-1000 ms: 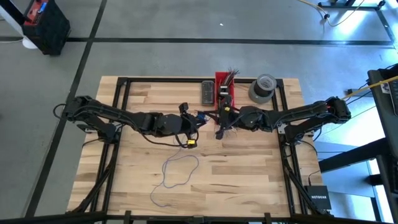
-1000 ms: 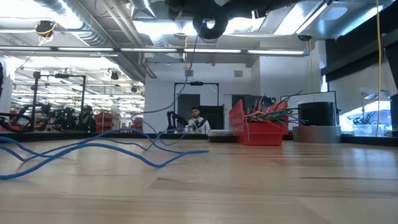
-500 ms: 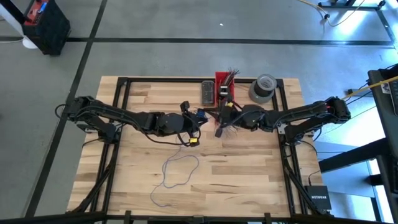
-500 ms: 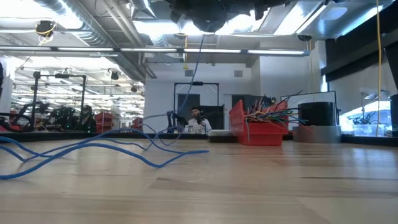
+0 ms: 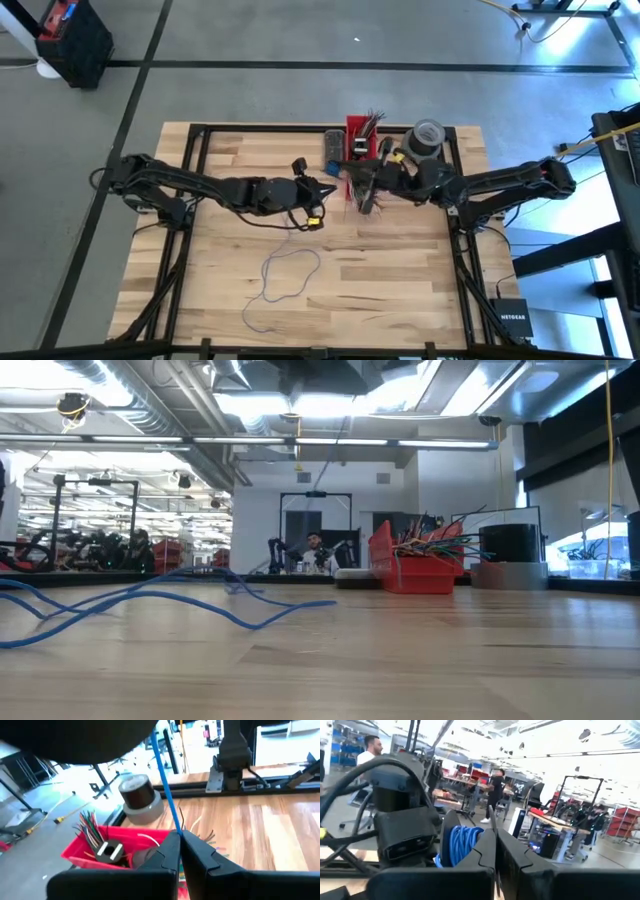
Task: Coil cords
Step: Coil the blue wire into the black spool
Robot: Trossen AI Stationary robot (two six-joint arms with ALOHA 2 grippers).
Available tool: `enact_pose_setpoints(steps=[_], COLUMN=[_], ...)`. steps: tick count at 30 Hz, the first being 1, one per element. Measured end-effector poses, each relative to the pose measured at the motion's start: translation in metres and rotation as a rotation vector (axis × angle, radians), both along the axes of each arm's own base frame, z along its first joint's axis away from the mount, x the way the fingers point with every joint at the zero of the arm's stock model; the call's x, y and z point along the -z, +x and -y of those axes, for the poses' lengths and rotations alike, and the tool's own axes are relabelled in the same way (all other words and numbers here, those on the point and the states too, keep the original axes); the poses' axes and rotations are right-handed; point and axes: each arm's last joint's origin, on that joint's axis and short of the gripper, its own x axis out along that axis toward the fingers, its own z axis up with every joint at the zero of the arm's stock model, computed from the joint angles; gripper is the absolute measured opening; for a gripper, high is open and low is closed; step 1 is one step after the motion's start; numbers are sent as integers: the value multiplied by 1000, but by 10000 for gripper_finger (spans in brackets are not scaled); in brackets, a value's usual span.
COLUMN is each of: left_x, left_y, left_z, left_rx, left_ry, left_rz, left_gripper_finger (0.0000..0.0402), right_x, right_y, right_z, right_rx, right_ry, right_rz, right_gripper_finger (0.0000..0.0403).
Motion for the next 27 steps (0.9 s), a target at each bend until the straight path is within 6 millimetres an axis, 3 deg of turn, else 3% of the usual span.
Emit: enact_pose_setpoints(steps=[21,27], left_x=[7,12], left_y=[-1,-3], left_z=[0,0], left_rx=[9,6], left_ry=[11,10], left_rz=[-63,-112], left_gripper_finger=[5,5], right_x=[-97,-109], right_y=[-32,-42], right_z=[1,1], right_rx=[-60,-73], right_ry=[-36,-40], right_rz=[78,79], right_gripper_finger=[8,8])
